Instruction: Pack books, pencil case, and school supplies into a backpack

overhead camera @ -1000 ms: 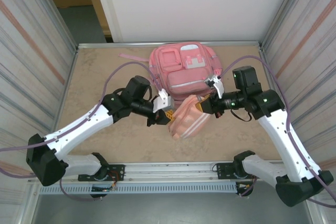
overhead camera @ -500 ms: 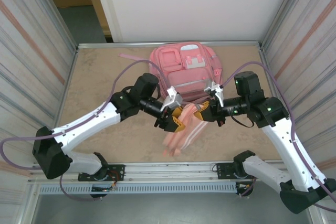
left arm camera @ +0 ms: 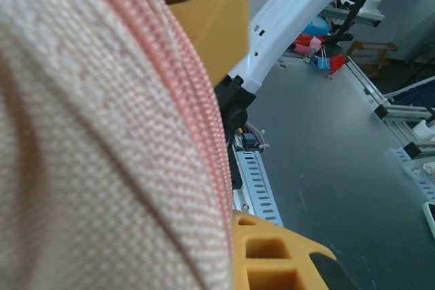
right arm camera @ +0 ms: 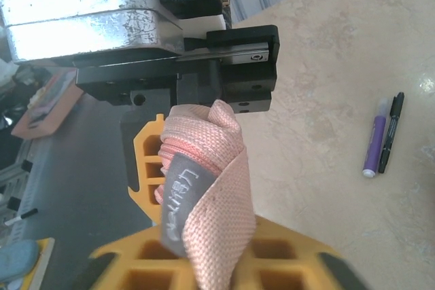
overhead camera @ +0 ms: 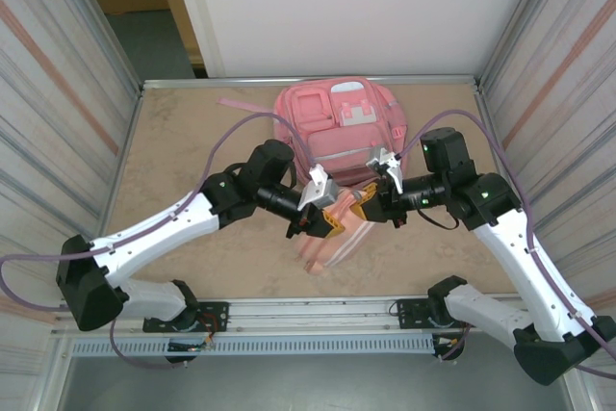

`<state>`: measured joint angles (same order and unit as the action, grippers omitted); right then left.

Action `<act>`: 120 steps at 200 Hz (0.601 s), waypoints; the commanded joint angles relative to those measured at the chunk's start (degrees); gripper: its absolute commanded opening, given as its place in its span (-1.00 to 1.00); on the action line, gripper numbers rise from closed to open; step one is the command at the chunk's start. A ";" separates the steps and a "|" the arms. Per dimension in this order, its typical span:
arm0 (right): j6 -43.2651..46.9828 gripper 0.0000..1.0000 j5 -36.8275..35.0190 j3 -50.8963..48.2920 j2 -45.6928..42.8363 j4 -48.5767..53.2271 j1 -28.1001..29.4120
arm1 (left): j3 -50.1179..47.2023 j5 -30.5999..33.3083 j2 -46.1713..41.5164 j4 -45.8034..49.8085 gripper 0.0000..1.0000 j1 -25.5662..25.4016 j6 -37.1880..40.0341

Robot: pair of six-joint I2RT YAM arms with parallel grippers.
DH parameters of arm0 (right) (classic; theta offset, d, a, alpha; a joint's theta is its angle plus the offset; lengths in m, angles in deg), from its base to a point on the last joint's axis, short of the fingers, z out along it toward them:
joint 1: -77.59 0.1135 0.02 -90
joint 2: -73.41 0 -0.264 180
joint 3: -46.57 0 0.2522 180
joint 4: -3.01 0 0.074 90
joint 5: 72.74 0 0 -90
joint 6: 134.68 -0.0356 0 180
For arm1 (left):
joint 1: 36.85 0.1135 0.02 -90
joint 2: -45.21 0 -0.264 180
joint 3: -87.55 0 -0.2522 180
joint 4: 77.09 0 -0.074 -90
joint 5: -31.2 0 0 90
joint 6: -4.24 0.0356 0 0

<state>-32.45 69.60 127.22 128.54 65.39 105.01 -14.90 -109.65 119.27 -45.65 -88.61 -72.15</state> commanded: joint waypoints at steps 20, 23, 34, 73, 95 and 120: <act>-3.84 0.31 0.48 -0.78 -0.90 -1.05 0.62 | -2.27 1.75 -3.12 -1.61 -1.00 0.28 3.66; -4.35 0.35 0.64 -0.94 -1.04 -1.11 0.74 | -2.21 1.80 -3.11 -1.44 -1.00 0.35 3.67; -6.02 0.40 0.38 -1.82 -1.30 -2.19 1.41 | -1.93 2.29 -3.05 -1.06 -1.00 0.55 3.63; -15.49 0.39 -7.01 -4.61 -0.90 -10.12 6.67 | -1.01 3.20 -1.14 -1.13 -1.00 0.68 2.54; -19.49 0.18 -10.35 -4.97 0.54 -12.74 7.03 | -1.39 1.40 -1.01 -2.39 -1.00 0.64 2.09; -20.43 -0.19 -11.00 -4.98 1.20 -13.05 7.03 | -1.16 1.54 -1.28 -1.79 -1.00 0.64 2.33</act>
<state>-48.69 61.99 122.67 129.28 55.29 111.76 -16.60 -106.68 118.46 -46.18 -88.35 -70.16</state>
